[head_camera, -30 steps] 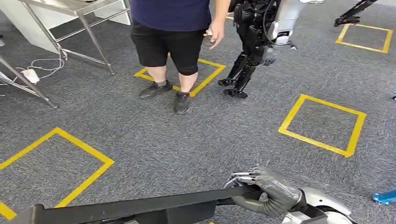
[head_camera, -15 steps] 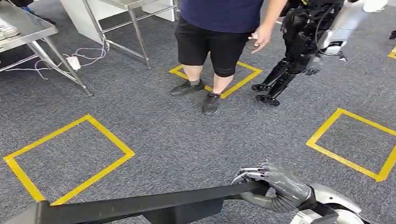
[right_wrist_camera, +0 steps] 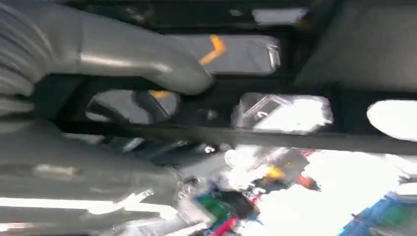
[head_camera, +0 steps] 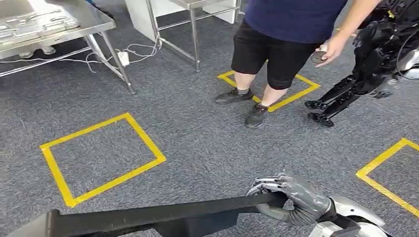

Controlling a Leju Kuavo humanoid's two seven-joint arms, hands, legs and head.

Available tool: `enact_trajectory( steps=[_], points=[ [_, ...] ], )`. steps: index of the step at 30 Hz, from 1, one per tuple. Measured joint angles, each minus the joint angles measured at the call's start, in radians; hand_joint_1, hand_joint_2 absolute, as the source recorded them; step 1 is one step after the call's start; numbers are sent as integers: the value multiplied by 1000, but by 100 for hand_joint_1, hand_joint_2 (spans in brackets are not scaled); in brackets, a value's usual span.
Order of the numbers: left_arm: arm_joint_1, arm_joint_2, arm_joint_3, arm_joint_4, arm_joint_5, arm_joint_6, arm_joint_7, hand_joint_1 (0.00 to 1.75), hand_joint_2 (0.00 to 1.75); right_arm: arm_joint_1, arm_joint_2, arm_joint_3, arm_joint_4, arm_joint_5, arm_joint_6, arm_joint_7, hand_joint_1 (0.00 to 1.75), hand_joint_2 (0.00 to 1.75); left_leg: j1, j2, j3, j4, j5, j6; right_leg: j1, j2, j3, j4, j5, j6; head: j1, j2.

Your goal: Take the parts from the cabinet and place them on the table.

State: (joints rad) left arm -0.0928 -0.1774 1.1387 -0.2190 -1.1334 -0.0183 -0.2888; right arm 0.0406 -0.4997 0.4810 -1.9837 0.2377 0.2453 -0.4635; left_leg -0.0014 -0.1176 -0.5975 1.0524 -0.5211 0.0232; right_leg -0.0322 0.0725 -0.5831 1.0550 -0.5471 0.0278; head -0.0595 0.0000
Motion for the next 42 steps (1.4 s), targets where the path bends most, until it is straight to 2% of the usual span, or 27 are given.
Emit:
enact_trajectory(
  steps=[2,3,4,6,7,8,9,11,12,13,17,18,19,20,22,23,24,26,27,28,32,34,35,37,38,40,42],
  points=[
    [4,2,0,0,0,0,0,0,175,-3,0,0,-1,-2,0,0,175,175,2,-6,1,4,-7,-8,-6,-27,9,-7,1,-13,0,0],
    [3,1,0,0,0,0,-1,0,175,-3,0,0,-1,-2,0,0,175,175,-5,50,-7,26,-22,-16,-5,-38,14,-8,-2,-17,-1,0],
    [-1,1,0,0,0,0,-1,0,175,-3,0,0,-1,-3,0,-1,175,175,-2,83,-33,76,-50,-23,-4,-53,17,-8,-6,-23,-1,0],
    [-5,1,0,0,0,0,-2,0,175,-2,0,0,-1,-4,0,-2,175,175,4,103,-115,233,-114,-32,-3,-84,24,-8,-13,-27,-2,0],
    [-4,1,0,0,0,0,-2,0,175,-1,0,0,-1,-5,0,-2,175,175,6,105,-145,287,-122,-34,-3,-98,27,-8,-17,-27,-1,0],
    [-1,1,0,0,0,0,-1,0,175,0,1,1,-1,-5,0,-2,175,175,9,106,-151,289,-107,-36,-3,-111,33,-8,-21,-27,-1,0],
    [2,1,0,0,0,0,-1,0,175,0,1,1,-1,-5,0,-2,175,175,9,109,-136,250,-74,-35,-3,-123,39,-8,-27,-26,-1,0],
    [4,1,0,0,0,0,-1,0,175,-1,1,1,-1,-6,-1,-2,175,175,6,128,-60,87,22,-23,-3,-146,59,-8,-39,-21,-1,0],
    [3,1,0,0,0,0,-1,0,175,0,1,0,-1,-6,-2,-3,175,175,-3,167,-31,31,31,-14,-3,-155,66,-10,-44,-17,-1,0],
    [1,1,0,0,0,0,-1,0,175,1,1,0,-1,-7,-2,-3,175,175,-14,178,-28,22,24,-7,2,-164,67,-10,-49,-9,-2,0],
    [8,2,0,0,0,0,-2,0,175,-1,2,-1,-2,-8,-3,-6,175,175,-13,145,-16,1,18,12,3,-202,88,-29,-57,12,-2,0],
    [9,2,0,0,0,0,-2,0,175,-2,2,-2,-2,-7,-3,-6,175,175,-7,139,-6,-11,21,17,0,-164,96,-15,-70,15,-1,0],
    [4,2,0,0,0,0,-2,0,175,-3,2,-2,-2,-9,-3,-8,175,175,-3,132,-1,-15,21,25,0,-117,74,29,-95,12,-2,0],
    [0,2,0,0,0,0,-2,0,175,-1,0,-3,-2,-10,-3,-8,175,175,-2,120,-1,-15,20,27,1,-92,33,104,-130,10,-1,0],
    [0,2,0,0,0,0,-2,0,175,7,0,-2,-1,-9,-3,-8,175,175,-3,99,2,-15,17,31,2,-79,-52,242,-172,11,-1,0],
    [1,2,0,0,0,0,-2,0,175,10,0,-2,0,-10,-3,-8,175,175,-3,86,4,-14,16,32,2,-78,-78,268,-163,13,0,0],
    [3,2,0,0,0,0,-2,0,175,10,0,-2,-1,-10,-3,-8,175,175,-3,73,7,-14,14,31,2,-77,-79,245,-128,15,0,0],
    [2,2,0,0,0,0,-2,0,175,10,0,-2,-1,-10,-3,-9,175,175,0,46,17,-13,9,25,-1,-65,-28,94,-18,18,0,0],
    [1,2,0,0,0,0,-2,0,175,10,0,-2,-1,-10,-3,-9,175,175,0,34,20,-12,5,20,-3,-35,-1,19,22,18,0,0],
    [-1,2,0,0,0,0,-2,0,175,11,0,-2,0,-10,-3,-9,175,175,-7,24,17,-4,1,13,-4,1,8,-5,12,16,-1,0],
    [6,2,0,0,0,0,-2,0,175,7,0,-3,-1,-11,-4,-11,175,175,3,-16,9,-10,3,-4,-3,-36,15,-16,8,-6,0,0],
    [4,3,0,0,0,0,-3,0,175,9,0,-4,-2,-11,-4,-12,175,175,-2,58,-9,34,-29,-15,-6,-61,21,-18,5,-17,-2,0],
    [0,3,0,0,0,0,-3,0,175,11,0,-3,-2,-12,-4,-13,175,175,1,84,-43,101,-64,-22,-5,-76,24,-18,2,-21,-2,0],
    [-2,3,0,0,0,0,-3,0,175,12,0,-3,-2,-12,-4,-13,175,175,7,102,-123,256,-122,-30,-5,-104,28,-18,-3,-22,-2,0],
    [0,3,0,0,0,0,-3,0,175,12,0,-3,-2,-13,-4,-13,175,175,10,104,-144,290,-121,-31,-5,-115,31,-18,-7,-21,-2,0],
    [3,3,0,0,1,0,-5,0,175,12,0,-3,-2,-13,-4,-13,175,175,12,111,-113,218,-58,-30,-5,-139,43,-18,-16,-18,-2,0],
    [3,3,0,0,2,0,-8,0,175,11,0,-4,-2,-13,-5,-13,175,175,9,149,-30,43,35,-19,-5,-163,61,-18,-28,-12,-2,0]
  ],
)
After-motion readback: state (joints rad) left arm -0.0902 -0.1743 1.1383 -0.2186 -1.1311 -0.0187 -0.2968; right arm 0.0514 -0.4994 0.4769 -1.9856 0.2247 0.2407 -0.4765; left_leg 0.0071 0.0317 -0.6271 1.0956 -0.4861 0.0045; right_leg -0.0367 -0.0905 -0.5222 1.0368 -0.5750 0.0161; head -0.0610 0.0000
